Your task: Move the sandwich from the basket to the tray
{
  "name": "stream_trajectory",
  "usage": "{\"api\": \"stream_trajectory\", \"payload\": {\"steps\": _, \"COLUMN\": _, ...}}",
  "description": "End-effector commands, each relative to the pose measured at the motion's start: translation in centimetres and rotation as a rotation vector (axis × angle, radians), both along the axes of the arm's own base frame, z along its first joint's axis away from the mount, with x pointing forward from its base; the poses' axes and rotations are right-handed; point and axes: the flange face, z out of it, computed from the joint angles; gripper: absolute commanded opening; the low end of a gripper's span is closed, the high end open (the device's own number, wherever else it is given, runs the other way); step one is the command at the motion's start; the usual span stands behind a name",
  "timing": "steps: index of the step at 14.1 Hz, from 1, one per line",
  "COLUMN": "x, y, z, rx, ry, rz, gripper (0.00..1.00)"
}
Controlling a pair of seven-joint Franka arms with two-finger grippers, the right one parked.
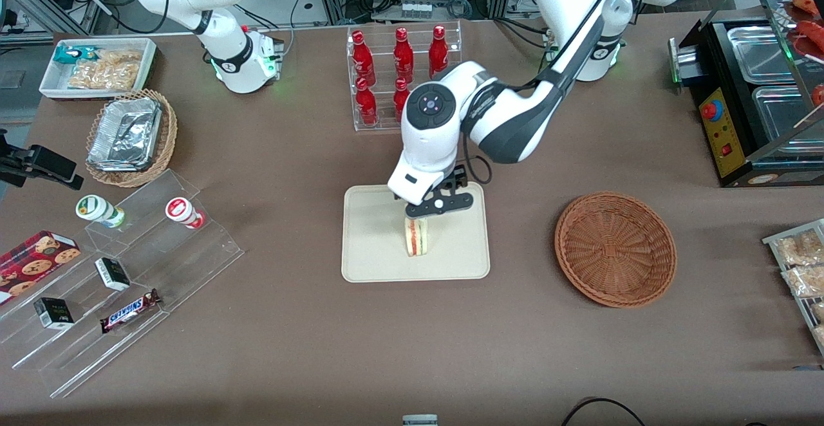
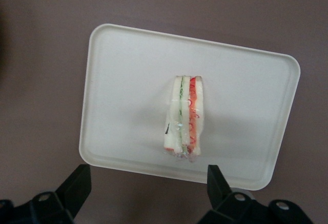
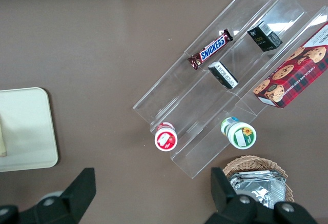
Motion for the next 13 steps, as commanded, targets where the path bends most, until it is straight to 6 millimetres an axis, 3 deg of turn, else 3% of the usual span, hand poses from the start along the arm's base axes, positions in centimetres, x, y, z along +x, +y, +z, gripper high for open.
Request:
{"api": "stream_trajectory", "payload": {"steps": 1, "x": 0.2, "y": 2.9, "z": 2.6, "rx": 0.061, "ry": 0.009, "rz": 0.029, "gripper": 1.00}}
{"api": "stream_trajectory", "payload": {"steps": 3, "x": 1.1, "y": 4.9, "z": 3.3, "rx": 0.068, "ry": 0.018, "rz": 0.058, "gripper": 1.00}}
{"api": "stream_trajectory", "payload": {"steps": 5, "x": 2.0, "y": 6.8, "z": 2.3, "rx": 0.082, "ry": 0.037, "rz": 0.086, "gripper": 1.00}}
{"api": "stream_trajectory", "payload": {"steps": 9, "x": 3.4, "y": 14.3, "z": 2.7, "rx": 0.100, "ry": 0.073, "rz": 0.088, "gripper": 1.00}}
{"api": "stream_trajectory", "payload": {"steps": 13, "x": 2.8, "y": 21.5, "z": 4.8, "rx": 0.044, "ry": 0.122, "rz": 0.016, "gripper": 1.00}}
